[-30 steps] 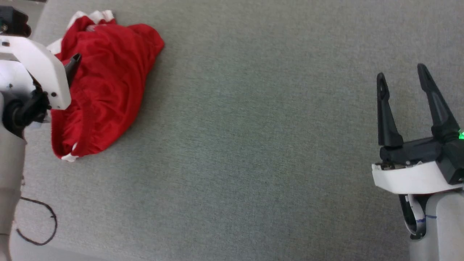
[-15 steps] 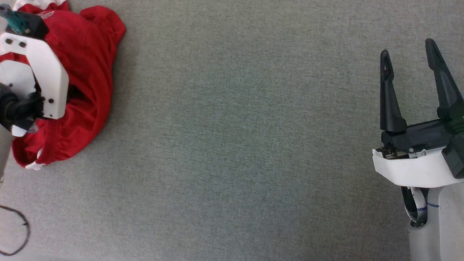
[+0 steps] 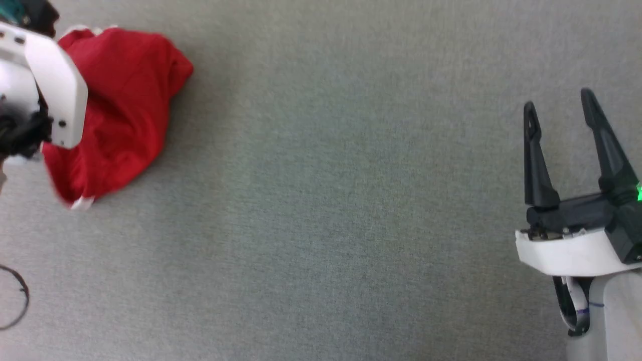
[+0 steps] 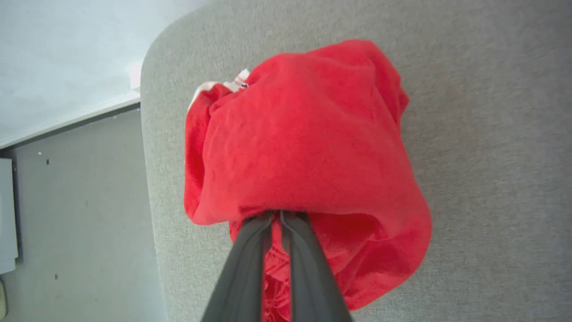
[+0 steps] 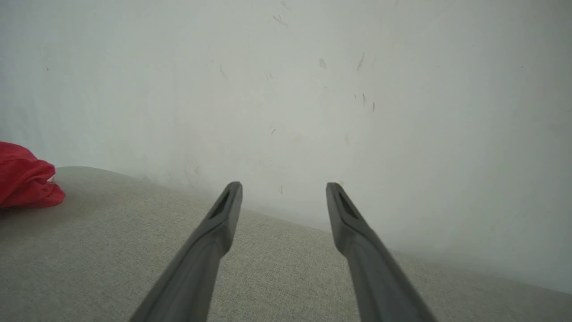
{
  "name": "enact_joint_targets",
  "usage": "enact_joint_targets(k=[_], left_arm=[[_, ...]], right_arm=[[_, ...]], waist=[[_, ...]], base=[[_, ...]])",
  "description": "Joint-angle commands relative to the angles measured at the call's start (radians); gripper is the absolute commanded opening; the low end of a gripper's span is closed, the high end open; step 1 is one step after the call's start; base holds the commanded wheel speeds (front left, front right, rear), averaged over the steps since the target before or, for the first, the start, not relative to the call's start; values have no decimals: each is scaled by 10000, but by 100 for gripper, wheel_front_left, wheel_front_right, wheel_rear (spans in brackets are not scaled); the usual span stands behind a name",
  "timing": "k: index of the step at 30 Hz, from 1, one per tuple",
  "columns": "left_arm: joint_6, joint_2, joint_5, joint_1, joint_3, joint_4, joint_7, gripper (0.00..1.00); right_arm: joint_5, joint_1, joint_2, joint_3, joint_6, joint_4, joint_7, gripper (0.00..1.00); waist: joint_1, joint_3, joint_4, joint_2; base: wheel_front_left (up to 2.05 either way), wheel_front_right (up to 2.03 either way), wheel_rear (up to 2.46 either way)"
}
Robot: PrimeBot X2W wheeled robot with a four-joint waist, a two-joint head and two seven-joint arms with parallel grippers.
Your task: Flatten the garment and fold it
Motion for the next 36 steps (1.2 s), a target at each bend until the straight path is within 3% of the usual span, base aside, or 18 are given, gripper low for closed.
enact_joint_targets(k=[1,5,12,22,28,36], left_arm=[[-65,57,-87,-238,-61,-130,-179,0],[-65,132,-244,-719,-540,-729,-574,0],[-65,-298,-753,-1815,-1701,-2242,-976,0],[-65,-1343,-1139,-2814,-3837,-3266,-1661,0],[-65,-1903,-1488,-2283,-5160,-2984,-2157,0],[-65,-2656,-1106,-344,-5486,-3113,-1802,0]], right_arm=[[115,135,20,-49,-19,38,-55,100],[388,422,22,-77,-19,60,-55,100],[644,793,23,-175,-19,53,-55,100],[995,728,23,-169,-19,55,-55,100],[1188,735,23,-272,-19,67,-55,100],[1285,772,24,-417,-19,55,-55,100]], waist=[[1,-935,82,0],[1,-1511,-62,0],[1,-1986,-554,0],[1,-1814,-2122,0],[1,-1715,-2969,0],[1,-1558,-3326,0]], base=[[0,0,0],[0,0,0],[0,0,0],[0,0,0],[0,0,0],[0,0,0]])
